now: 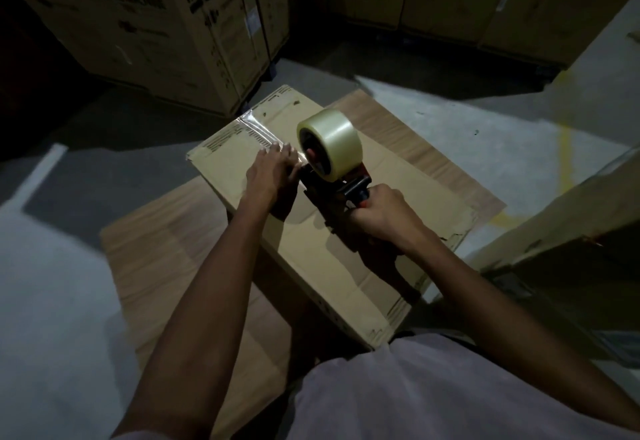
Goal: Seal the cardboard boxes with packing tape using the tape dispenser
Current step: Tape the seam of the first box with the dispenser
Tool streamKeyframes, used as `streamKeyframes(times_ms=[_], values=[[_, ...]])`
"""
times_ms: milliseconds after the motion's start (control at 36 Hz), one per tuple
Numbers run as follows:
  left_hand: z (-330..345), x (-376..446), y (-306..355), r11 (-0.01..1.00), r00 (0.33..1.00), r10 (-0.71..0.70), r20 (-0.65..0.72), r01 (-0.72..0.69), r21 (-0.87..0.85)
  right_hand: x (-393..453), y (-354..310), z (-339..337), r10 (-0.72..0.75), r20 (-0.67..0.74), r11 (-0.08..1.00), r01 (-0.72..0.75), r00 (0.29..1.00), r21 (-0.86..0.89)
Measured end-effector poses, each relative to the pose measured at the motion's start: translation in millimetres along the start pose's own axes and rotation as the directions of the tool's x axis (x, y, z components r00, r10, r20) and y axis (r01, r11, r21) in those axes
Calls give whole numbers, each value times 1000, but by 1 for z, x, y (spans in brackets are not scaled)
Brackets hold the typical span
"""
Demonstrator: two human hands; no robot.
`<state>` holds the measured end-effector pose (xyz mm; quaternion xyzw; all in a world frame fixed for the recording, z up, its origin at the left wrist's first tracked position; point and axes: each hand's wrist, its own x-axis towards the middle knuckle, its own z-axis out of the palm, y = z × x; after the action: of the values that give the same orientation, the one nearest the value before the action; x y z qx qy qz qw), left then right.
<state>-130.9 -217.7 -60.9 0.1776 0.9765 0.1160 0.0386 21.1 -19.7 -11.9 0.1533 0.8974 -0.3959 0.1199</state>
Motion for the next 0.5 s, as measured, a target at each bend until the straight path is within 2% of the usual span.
streamKeyframes(times_ms=[167,278,500], values=[[-8,-9,7,997,998,49,-27,-48,53,-6,4,-7,-9,24,998,7,1000,62],[-12,-8,10,998,999,44,-29,-43,42,-15,20,-7,-9,1,999,9,1000,31],[-8,1,10,973,992,124,23,-126,195,-21,29,-8,-12,-10,1000,12,1000,20]])
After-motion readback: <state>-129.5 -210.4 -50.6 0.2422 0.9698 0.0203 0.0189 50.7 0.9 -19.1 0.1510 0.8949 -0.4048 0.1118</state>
